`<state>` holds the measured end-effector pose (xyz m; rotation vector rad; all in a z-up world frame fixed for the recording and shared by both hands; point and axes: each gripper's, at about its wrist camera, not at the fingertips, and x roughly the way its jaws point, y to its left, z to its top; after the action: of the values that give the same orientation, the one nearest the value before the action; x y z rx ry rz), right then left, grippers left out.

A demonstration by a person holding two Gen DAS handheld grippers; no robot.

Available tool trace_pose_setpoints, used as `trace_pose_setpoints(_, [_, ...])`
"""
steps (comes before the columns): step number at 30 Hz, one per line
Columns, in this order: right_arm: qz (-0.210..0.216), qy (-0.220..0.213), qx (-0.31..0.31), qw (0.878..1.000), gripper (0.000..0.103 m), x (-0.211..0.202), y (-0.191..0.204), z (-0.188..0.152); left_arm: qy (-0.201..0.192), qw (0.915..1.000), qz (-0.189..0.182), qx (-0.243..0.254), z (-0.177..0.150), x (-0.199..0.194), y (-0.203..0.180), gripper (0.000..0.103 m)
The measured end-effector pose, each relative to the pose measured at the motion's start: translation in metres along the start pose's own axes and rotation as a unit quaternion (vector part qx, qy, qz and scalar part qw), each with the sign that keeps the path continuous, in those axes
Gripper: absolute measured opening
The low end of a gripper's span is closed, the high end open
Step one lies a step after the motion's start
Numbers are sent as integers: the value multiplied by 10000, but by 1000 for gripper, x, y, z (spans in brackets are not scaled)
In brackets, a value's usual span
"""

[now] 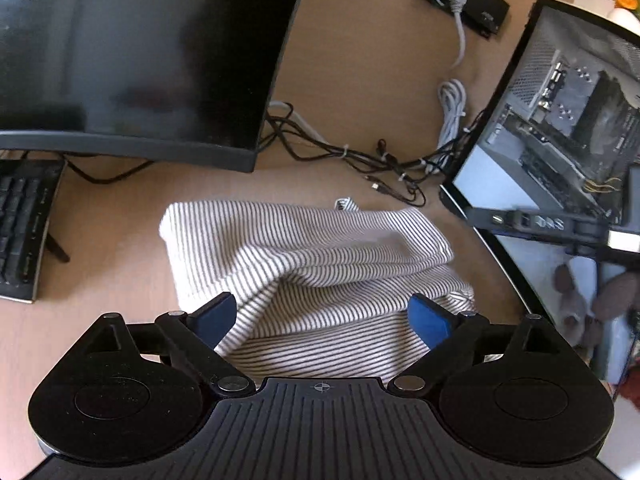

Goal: Fold clothes
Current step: 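Fold the grasped shirt part over the body and release both tools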

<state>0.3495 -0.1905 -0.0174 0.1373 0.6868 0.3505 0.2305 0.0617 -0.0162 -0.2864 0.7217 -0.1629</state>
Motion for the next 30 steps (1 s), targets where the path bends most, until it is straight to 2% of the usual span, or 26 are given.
trace_pose_setpoints(3, [201, 259, 307, 9990, 59, 46, 3, -4, 64, 10000, 25, 24, -4, 5, -7, 97])
trace_pose_setpoints(4, [239, 372, 419, 9981, 43, 59, 4, -7, 80, 9999, 36, 56, -5, 5, -8, 97])
trace_pose_setpoints(6, [325, 475, 635, 9963, 17, 72, 6, -12, 48, 9999, 90, 99, -6, 2, -7, 97])
trace_pose_setpoints(13, [318, -199, 523, 9979, 14, 9, 1, -16, -402, 9986, -237, -263, 14, -5, 7, 103])
trace_pose_setpoints(15, [93, -35, 373, 9993, 14, 12, -3, -27, -392, 9982, -367, -278, 21, 7, 6, 103])
trace_pose_setpoints(17, [-83, 305, 381, 9988, 15, 29, -8, -44, -300, 9983, -434, -245, 25, 27, 3, 103])
trace_pose_setpoints(18, [-133, 370, 396, 9984, 17, 36, -11, -52, -177, 9989, -343, -284, 24, 39, 6, 103])
trace_pose_setpoints(20, [-230, 231, 293, 9990, 22, 37, -11, -58, 44, 9989, -198, -421, 21, 60, 14, 103])
trace_pose_setpoints(21, [-282, 188, 258, 9991, 29, 35, -11, -59, 115, 9984, -151, -531, 18, 67, 20, 103])
trace_pose_setpoints(23, [-361, 160, 227, 9990, 37, 31, -14, -59, 45, 9978, -182, -639, 15, 70, 27, 103])
trace_pose_setpoints(25, [-450, 106, 191, 9987, 49, 25, -16, -59, 72, 9984, -149, -549, 17, 71, 25, 103])
trace_pose_setpoints(26, [-502, 59, 171, 9986, 52, 21, -16, -57, 83, 9987, -120, -478, 18, 71, 23, 103])
trace_pose_setpoints(30, [-587, -400, -131, 9974, 70, 4, -6, -51, 65, 9996, 135, -221, 23, 77, 15, 103])
